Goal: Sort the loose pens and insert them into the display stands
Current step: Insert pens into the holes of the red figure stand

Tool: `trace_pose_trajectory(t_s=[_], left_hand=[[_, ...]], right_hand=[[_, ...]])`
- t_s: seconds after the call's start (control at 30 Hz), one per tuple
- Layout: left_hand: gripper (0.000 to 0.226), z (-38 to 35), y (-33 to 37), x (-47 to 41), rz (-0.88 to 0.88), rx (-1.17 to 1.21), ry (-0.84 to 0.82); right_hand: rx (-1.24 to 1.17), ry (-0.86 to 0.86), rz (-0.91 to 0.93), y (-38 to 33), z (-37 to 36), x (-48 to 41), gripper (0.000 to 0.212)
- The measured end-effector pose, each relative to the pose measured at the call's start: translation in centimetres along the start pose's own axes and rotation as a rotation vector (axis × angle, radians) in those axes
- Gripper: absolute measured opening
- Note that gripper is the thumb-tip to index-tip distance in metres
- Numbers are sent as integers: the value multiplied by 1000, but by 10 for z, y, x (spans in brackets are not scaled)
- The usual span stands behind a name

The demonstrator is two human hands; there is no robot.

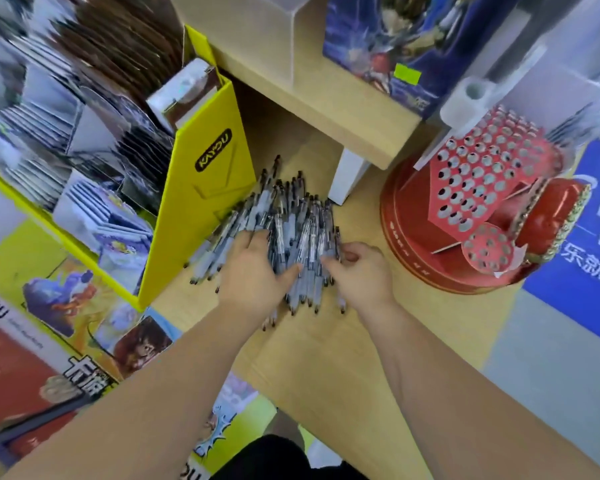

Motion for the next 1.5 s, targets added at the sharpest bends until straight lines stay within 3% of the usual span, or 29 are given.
trace_pose_trajectory(t_s=[0.2,0.47,0.9,1.5], left_hand=[[79,-4,11,1,-79,-20,4],[72,-6,18,2,-46,-8,15],[65,-9,21,2,18,62,-32],[69,-13,31,11,29,302,-120]], right_hand=[[-14,42,-12,-5,4,-4,53],[9,-21,11,-13,-3,-6,55],[-38,-84,18,-16,-23,-4,20],[-260,-124,51,-10,-22,27,12]])
Point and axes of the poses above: each hand's wrist, its own x-axis away from the middle knuckle, its own z-axis out of the back of the hand, y = z × x, the point moved 9 cm from there along -x, towards the middle knuckle, and after that the axes turned 9 degrees about x, right-handed, at the moved point
